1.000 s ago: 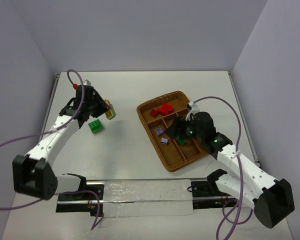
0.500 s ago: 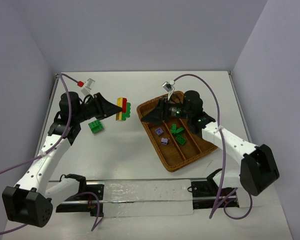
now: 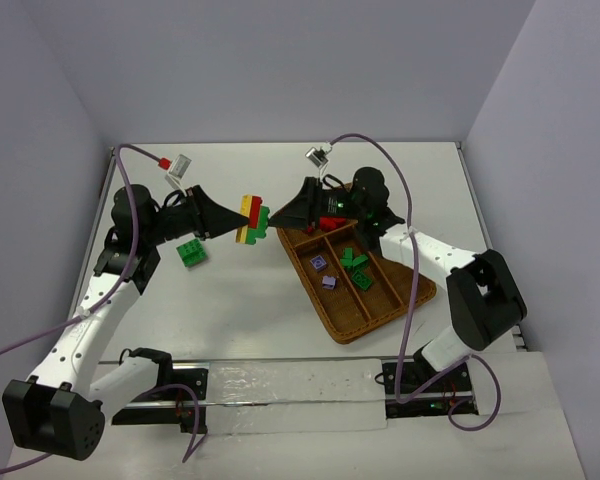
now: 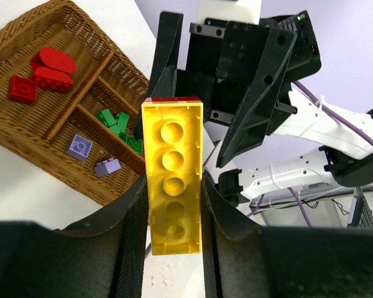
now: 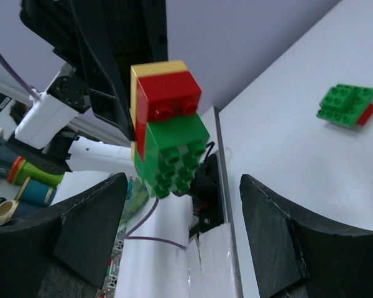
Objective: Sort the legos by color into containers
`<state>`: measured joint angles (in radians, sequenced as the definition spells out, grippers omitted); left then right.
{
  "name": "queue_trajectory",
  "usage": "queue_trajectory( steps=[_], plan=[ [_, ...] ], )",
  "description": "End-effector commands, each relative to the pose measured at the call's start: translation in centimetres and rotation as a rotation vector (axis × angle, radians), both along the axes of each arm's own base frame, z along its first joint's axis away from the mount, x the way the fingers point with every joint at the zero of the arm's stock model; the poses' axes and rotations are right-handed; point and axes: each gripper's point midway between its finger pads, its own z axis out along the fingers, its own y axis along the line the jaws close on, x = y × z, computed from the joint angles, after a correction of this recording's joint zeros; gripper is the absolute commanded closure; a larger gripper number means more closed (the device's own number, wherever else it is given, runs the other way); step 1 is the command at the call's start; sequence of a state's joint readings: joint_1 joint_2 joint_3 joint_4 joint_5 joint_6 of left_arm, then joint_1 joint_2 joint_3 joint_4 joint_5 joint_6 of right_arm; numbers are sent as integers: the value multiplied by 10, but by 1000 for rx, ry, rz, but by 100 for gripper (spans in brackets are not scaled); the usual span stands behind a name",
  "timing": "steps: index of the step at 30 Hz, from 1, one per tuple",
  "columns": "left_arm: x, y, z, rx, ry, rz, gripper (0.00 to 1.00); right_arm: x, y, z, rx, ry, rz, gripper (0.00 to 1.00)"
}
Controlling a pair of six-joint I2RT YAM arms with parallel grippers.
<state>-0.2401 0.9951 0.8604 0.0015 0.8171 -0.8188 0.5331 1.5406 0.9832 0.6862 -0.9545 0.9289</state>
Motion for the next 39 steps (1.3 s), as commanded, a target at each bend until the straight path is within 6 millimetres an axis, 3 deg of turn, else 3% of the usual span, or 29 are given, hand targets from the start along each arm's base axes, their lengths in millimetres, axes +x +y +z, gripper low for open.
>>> queue_trajectory(
  steps=[1, 5, 7, 9, 15, 17, 22, 28, 37, 39],
  plan=[
    [-8, -1, 23, -39, -87, -43, 100, -6, 10, 42, 92, -101, 55, 20],
    [-10, 0, 25, -36, -103, -36, 100, -9, 11, 49, 135, -88, 78, 28],
    [-13, 0, 24, -45, -102, -38, 100, -12, 15, 53, 143, -89, 93, 35],
    [-14, 0, 25, -49, -104, -41, 100, -14, 19, 55, 145, -85, 114, 49],
    [-11, 2, 27, -34, -108, -25, 100, -17, 22, 49, 144, -66, 125, 74],
    [-10, 3, 27, -30, -110, -13, 100, -16, 22, 45, 141, -53, 112, 87],
    [-7, 5, 29, -29, -114, 14, 100, -9, 18, 29, 126, -7, 57, 99],
    [3, 23, 25, 16, -114, 88, 100, 11, 7, 7, -15, -15, -139, 100],
    [11, 31, 31, -15, -125, 137, 100, 21, -12, -2, -173, -20, -279, 100],
    [17, 35, 31, 4, -119, 171, 100, 28, -25, -12, -261, -28, -369, 100]
  ],
)
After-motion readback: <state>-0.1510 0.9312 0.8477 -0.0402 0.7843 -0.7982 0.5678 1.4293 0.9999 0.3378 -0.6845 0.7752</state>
